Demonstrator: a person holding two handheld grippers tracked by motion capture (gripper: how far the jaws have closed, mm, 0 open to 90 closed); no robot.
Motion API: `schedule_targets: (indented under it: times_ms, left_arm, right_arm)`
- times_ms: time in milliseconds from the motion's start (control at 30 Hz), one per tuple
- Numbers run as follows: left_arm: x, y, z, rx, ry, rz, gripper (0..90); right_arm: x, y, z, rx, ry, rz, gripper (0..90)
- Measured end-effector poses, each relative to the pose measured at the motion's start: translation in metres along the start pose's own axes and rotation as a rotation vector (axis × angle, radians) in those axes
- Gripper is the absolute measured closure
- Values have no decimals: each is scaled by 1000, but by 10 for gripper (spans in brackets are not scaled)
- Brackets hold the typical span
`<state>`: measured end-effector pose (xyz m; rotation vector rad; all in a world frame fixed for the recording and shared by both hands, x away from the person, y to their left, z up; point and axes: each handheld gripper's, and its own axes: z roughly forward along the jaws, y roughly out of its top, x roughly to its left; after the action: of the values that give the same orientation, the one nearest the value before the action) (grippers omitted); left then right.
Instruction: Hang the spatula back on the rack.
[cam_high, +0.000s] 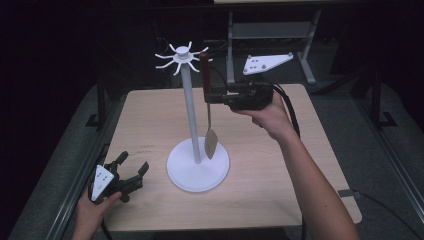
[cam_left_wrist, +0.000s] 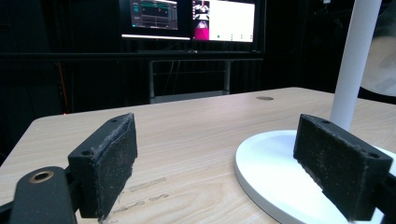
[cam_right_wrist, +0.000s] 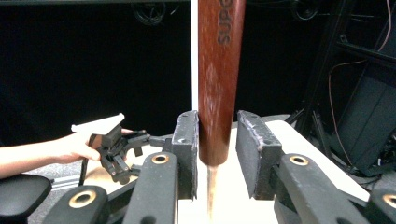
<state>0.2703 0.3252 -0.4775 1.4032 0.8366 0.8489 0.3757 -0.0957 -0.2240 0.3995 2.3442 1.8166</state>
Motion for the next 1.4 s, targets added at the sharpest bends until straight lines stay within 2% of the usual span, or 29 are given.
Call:
schedule_targets:
  times_ms: [233, 700, 1167, 1400]
  left_arm:
    - [0, 0, 0, 2, -1, -3, 134]
    - [0, 0, 0, -2, 0, 1, 134]
    - [0, 0, 0, -2, 3, 3, 134]
    - [0, 0, 0, 1, 3, -1, 134]
  right_arm:
    - [1, -14, -14, 3, -35, 7, 611]
    - [-3, -51, -38, 59, -132, 54, 532]
    - [-7, -85, -52, 103, -230, 99, 457]
    - [-10, -103, -57, 132, -295, 116, 416]
